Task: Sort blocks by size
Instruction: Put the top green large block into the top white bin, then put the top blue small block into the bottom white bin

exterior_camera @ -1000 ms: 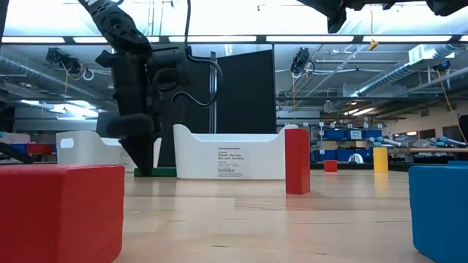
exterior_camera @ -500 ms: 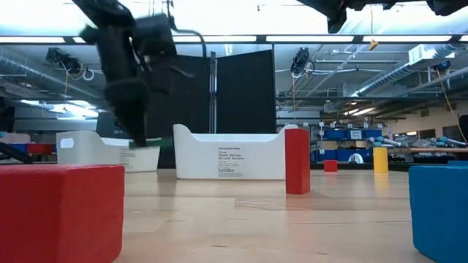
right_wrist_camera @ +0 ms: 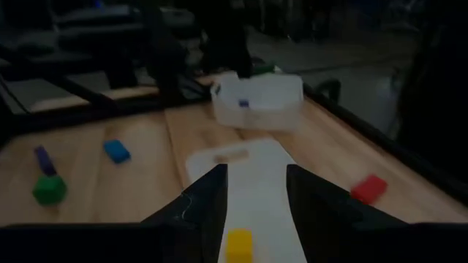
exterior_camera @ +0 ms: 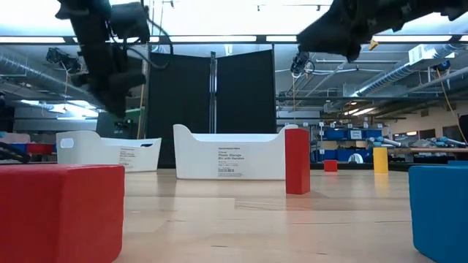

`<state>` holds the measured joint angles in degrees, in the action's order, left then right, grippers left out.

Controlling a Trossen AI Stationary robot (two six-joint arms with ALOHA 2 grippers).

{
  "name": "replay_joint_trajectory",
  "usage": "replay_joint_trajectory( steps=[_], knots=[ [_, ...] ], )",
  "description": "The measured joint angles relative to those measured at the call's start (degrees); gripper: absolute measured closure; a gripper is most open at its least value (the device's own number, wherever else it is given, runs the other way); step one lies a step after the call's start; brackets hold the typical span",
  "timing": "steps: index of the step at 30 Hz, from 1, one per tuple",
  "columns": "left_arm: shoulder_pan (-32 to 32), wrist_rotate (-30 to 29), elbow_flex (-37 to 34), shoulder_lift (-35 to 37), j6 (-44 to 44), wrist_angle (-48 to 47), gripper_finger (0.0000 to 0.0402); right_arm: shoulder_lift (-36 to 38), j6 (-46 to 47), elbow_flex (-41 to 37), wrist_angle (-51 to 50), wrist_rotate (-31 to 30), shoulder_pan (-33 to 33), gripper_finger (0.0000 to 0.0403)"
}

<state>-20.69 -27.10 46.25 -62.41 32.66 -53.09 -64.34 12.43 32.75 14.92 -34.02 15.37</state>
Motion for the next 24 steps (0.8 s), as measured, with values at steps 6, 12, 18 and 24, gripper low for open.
replay_joint_trajectory(
  steps=[6, 12, 18, 24],
  knots=[
    [-3.09, 0.32, -3.25, -0.64, 0.44, -0.51, 0.0267, 0.0, 10.56, 0.0, -11.16, -3.3, -0.49, 0.0251],
    [-3.21, 2.03, -3.24, -0.37, -2.01, 2.21, 0.0118, -0.09, 26.53, 3.44, -34.03, -0.09, -3.95, 0.0229],
    [-1.9, 10.33, -3.1, 1.88, -5.49, 13.05, 0.0054, -0.13, 38.6, 9.05, -57.03, 10.27, -5.43, 0.0172],
    [0.92, 11.37, -3.07, 2.6, -6.86, 19.15, 0.0057, -0.22, 54.22, 9.92, -76.85, 18.85, -2.65, 0.0127]
  ],
)
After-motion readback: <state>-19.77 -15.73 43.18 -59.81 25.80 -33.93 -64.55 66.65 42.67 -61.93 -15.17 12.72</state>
